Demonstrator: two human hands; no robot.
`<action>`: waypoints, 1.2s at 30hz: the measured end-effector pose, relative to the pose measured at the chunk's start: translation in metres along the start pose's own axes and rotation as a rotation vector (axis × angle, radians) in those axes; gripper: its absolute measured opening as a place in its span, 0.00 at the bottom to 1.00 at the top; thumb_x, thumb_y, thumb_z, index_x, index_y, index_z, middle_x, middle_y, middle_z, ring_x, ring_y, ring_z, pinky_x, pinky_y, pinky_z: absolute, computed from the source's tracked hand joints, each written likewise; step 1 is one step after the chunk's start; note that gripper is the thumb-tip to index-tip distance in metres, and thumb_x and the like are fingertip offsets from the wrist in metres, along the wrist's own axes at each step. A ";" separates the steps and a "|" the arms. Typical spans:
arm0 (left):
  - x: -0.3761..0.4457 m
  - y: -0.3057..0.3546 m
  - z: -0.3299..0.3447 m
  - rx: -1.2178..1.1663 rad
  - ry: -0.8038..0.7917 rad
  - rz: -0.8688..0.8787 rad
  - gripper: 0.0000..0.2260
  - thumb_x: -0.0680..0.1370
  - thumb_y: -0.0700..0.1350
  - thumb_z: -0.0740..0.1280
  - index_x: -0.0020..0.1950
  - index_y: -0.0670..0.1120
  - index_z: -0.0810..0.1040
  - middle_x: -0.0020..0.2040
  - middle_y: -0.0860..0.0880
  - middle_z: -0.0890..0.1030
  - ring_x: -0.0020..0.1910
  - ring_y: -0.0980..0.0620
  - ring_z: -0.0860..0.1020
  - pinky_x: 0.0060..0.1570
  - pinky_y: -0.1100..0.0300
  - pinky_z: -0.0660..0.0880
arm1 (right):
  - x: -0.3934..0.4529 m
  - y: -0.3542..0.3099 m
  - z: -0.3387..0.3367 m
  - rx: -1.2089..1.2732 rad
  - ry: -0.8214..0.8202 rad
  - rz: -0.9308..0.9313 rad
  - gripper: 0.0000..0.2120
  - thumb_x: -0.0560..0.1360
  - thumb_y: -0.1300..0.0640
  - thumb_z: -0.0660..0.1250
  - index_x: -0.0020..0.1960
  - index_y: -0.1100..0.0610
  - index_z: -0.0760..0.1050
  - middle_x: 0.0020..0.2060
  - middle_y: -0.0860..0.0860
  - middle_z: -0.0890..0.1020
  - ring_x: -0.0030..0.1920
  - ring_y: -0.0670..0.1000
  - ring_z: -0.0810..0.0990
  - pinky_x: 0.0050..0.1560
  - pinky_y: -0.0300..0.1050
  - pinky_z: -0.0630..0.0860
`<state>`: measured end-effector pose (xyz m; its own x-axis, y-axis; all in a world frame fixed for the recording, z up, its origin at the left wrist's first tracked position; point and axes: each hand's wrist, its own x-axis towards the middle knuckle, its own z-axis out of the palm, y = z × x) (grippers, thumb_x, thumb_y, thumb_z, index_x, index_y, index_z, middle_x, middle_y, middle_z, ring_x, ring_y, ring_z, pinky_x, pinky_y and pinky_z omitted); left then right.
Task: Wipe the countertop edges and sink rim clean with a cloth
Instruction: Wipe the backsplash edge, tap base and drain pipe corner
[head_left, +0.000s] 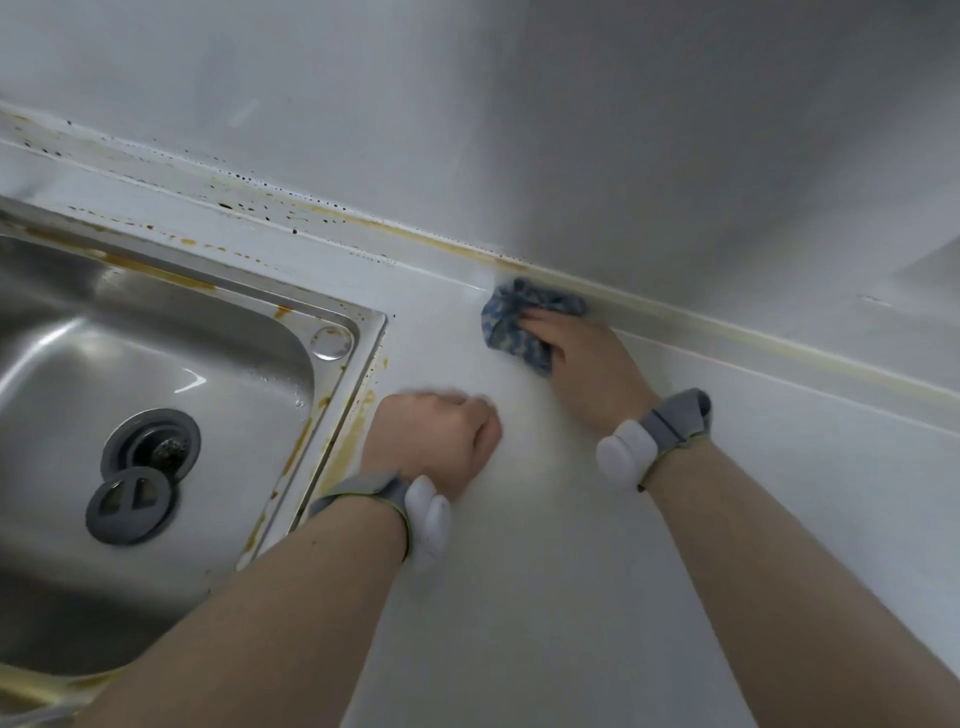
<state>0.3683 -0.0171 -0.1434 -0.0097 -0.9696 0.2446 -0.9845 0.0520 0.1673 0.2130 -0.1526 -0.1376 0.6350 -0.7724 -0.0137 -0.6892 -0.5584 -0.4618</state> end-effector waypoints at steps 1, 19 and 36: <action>0.000 0.001 0.001 -0.006 0.022 -0.007 0.16 0.77 0.52 0.64 0.33 0.50 0.63 0.27 0.50 0.74 0.26 0.45 0.73 0.27 0.61 0.61 | -0.016 0.010 -0.005 -0.037 0.025 0.061 0.21 0.79 0.62 0.56 0.69 0.49 0.72 0.69 0.45 0.71 0.69 0.51 0.69 0.70 0.47 0.65; 0.001 0.003 0.002 -0.025 -0.007 -0.005 0.18 0.75 0.51 0.66 0.32 0.50 0.60 0.25 0.50 0.72 0.22 0.45 0.70 0.27 0.63 0.57 | 0.034 -0.037 0.000 -0.043 -0.125 -0.070 0.18 0.79 0.62 0.57 0.68 0.55 0.73 0.69 0.48 0.72 0.70 0.49 0.69 0.67 0.34 0.58; 0.001 0.001 0.005 -0.013 -0.030 -0.017 0.17 0.77 0.52 0.62 0.32 0.50 0.61 0.26 0.49 0.73 0.24 0.46 0.71 0.25 0.62 0.63 | -0.071 0.014 -0.024 -0.041 0.446 0.606 0.11 0.72 0.53 0.67 0.54 0.54 0.76 0.47 0.52 0.80 0.47 0.55 0.77 0.40 0.40 0.67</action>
<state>0.3667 -0.0195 -0.1474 0.0015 -0.9770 0.2132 -0.9822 0.0386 0.1836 0.1495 -0.1130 -0.1217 -0.0550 -0.9924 0.1097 -0.8909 -0.0009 -0.4542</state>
